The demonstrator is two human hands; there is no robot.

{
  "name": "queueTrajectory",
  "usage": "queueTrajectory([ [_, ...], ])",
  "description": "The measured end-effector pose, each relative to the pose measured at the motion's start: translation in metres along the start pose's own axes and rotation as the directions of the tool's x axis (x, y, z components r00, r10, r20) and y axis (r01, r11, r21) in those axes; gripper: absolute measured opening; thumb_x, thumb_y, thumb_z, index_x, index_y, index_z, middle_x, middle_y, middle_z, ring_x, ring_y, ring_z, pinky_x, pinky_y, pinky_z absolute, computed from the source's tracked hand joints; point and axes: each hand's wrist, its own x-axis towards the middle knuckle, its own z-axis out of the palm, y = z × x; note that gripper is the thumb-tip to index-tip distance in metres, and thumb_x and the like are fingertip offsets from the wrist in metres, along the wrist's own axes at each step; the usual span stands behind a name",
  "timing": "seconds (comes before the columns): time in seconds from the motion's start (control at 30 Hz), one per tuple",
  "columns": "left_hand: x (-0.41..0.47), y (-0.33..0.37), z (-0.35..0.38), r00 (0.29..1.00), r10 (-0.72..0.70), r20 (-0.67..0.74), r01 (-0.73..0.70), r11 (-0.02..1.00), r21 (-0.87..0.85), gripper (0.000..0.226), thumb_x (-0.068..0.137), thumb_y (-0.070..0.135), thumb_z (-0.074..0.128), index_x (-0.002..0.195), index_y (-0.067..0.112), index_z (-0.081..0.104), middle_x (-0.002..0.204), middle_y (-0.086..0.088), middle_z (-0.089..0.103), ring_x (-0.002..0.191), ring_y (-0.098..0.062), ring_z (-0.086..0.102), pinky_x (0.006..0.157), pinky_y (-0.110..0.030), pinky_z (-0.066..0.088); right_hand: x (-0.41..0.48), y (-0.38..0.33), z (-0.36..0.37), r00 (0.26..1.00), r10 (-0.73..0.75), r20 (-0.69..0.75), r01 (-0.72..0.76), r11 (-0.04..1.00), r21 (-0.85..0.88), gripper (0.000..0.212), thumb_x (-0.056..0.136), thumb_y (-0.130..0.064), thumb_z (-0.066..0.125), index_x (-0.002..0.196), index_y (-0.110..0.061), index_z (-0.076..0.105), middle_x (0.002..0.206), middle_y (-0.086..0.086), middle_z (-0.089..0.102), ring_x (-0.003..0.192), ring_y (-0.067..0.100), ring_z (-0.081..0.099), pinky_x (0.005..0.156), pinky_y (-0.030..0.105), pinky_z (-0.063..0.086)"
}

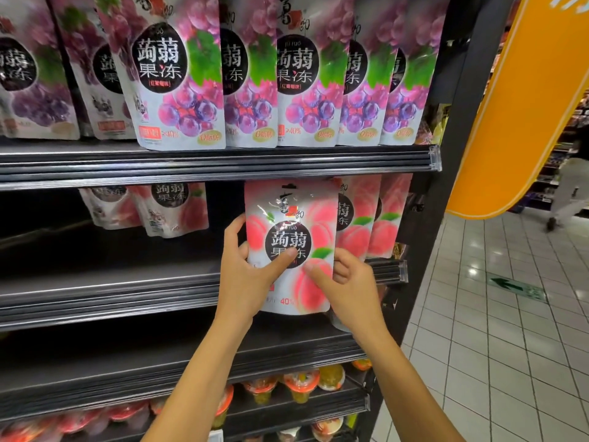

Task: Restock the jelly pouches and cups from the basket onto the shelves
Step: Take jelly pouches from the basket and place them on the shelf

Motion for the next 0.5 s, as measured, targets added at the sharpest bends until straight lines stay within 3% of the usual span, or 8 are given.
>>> queueTrajectory([
  [0.13,0.011,0.006,-0.004,1.0,0.022,-0.01,-0.021,0.997,0.069,0.078,0.068,0.04,0.084,0.13,0.049,0.037,0.109,0.01,0.068,0.094,-0.003,0.069,0.065,-0.015,0.054,0.013,-0.01,0.006,0.995,-0.042,-0.095,0.045,0.999,0.028,0.007,0.085,-0.016,0.074,0.09,-0.02,0.074,0.085,0.002,0.076,0.084,0.017,0.072,0.078,0.036,0.059],
  [0.23,0.015,0.005,-0.008,0.998,0.05,-0.047,-0.042,0.989,0.144,0.084,0.076,0.044,0.077,0.146,0.032,0.032,0.134,0.009,0.054,0.115,0.003,0.056,0.09,-0.014,0.048,0.024,-0.015,0.015,0.982,-0.076,-0.172,0.07,0.997,-0.04,0.006,0.087,-0.022,0.071,0.082,-0.019,0.072,0.077,-0.003,0.074,0.077,0.013,0.071,0.075,0.046,0.058],
  [0.27,0.015,0.004,-0.008,0.996,0.06,-0.067,-0.048,0.983,0.176,0.083,0.079,0.043,0.075,0.148,0.028,0.032,0.14,0.008,0.049,0.122,0.0,0.051,0.1,-0.02,0.044,0.028,-0.016,0.019,0.973,-0.077,-0.216,0.065,0.996,-0.064,0.009,0.087,-0.024,0.071,0.079,-0.025,0.071,0.071,-0.008,0.072,0.072,0.005,0.069,0.07,0.046,0.056],
  [0.3,0.014,0.002,-0.008,0.994,0.072,-0.077,-0.055,0.978,0.2,0.078,0.082,0.039,0.074,0.148,0.026,0.034,0.144,0.007,0.047,0.127,-0.005,0.048,0.106,-0.026,0.041,0.031,-0.015,0.022,0.958,-0.091,-0.272,0.063,0.992,-0.111,0.021,0.087,-0.025,0.071,0.07,-0.018,0.06,0.066,-0.017,0.069,0.068,-0.004,0.065,0.067,0.042,0.054],
  [0.33,0.013,0.0,-0.007,0.994,0.084,-0.073,-0.066,0.973,0.22,0.072,0.085,0.034,0.073,0.147,0.024,0.038,0.144,0.006,0.047,0.129,-0.007,0.047,0.108,-0.03,0.04,0.035,-0.014,0.025,0.946,-0.121,-0.301,0.073,0.983,-0.167,0.002,0.087,-0.027,0.072,0.087,-0.028,0.071,0.063,-0.023,0.065,0.067,-0.01,0.062,0.066,0.037,0.054],
  [0.37,0.012,-0.001,-0.005,0.994,0.092,-0.057,-0.076,0.969,0.236,0.065,0.087,0.03,0.071,0.144,0.023,0.041,0.142,0.007,0.049,0.128,-0.007,0.048,0.109,-0.032,0.04,0.038,-0.014,0.028,0.929,-0.137,-0.344,0.064,0.975,-0.214,0.02,0.087,-0.028,0.072,0.074,-0.039,0.061,0.062,-0.025,0.062,0.068,-0.011,0.061,0.068,0.035,0.054],
  [0.43,0.009,-0.005,-0.002,0.996,0.085,-0.018,-0.078,0.962,0.262,0.057,0.089,0.024,0.069,0.141,0.025,0.046,0.138,0.01,0.051,0.123,-0.002,0.049,0.106,-0.028,0.043,0.04,-0.007,0.033,0.93,-0.139,-0.341,0.06,0.971,-0.232,0.023,0.088,-0.029,0.072,0.071,-0.031,0.057,0.057,-0.019,0.057,0.063,-0.003,0.059,0.066,0.033,0.053],
  [0.5,0.008,-0.009,0.001,0.997,0.071,0.016,-0.073,0.96,0.269,0.055,0.088,0.018,0.067,0.138,0.03,0.046,0.134,0.016,0.049,0.118,0.009,0.048,0.1,-0.016,0.043,0.039,0.0,0.037,0.94,-0.155,-0.305,0.078,0.965,-0.25,0.034,0.089,-0.027,0.07,0.065,-0.024,0.046,0.051,-0.014,0.046,0.051,0.005,0.046,0.054,0.026,0.042],
])
